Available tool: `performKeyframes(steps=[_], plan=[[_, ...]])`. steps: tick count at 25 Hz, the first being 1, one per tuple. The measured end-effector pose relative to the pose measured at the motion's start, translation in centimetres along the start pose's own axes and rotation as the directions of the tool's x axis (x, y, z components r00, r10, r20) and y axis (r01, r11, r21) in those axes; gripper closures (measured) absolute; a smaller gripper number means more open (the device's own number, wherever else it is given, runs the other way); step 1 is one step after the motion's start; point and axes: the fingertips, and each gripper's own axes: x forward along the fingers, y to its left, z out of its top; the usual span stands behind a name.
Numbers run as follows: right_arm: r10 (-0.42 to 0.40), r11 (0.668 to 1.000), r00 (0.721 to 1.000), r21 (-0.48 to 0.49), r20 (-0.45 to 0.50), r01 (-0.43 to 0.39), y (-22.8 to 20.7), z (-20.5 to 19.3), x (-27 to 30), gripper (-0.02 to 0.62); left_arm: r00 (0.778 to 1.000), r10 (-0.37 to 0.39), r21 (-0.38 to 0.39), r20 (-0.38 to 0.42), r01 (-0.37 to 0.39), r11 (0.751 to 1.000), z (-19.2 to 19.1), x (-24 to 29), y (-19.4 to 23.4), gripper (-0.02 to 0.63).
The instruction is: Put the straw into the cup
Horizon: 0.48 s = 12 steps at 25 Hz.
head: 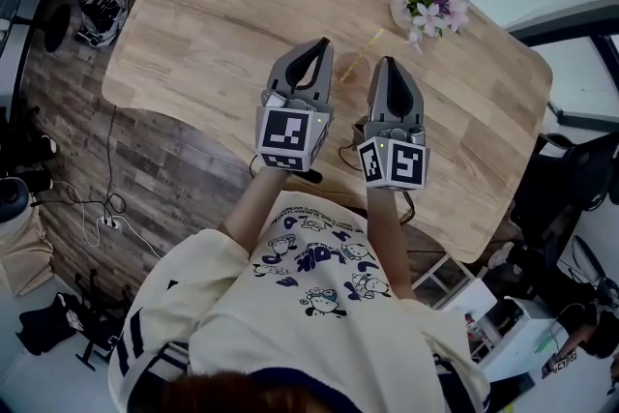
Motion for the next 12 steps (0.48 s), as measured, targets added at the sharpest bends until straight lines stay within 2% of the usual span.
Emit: performKeyframes(steps=[12], plan=[[-0.025, 1.0, 1.0, -0.001, -0.011, 0.025, -0.35, -0.16, 0.09, 0.577, 1.0, -0.02, 0.01, 0.011, 0.02, 1.0, 0.44, 0.2, -0.59, 0.574]])
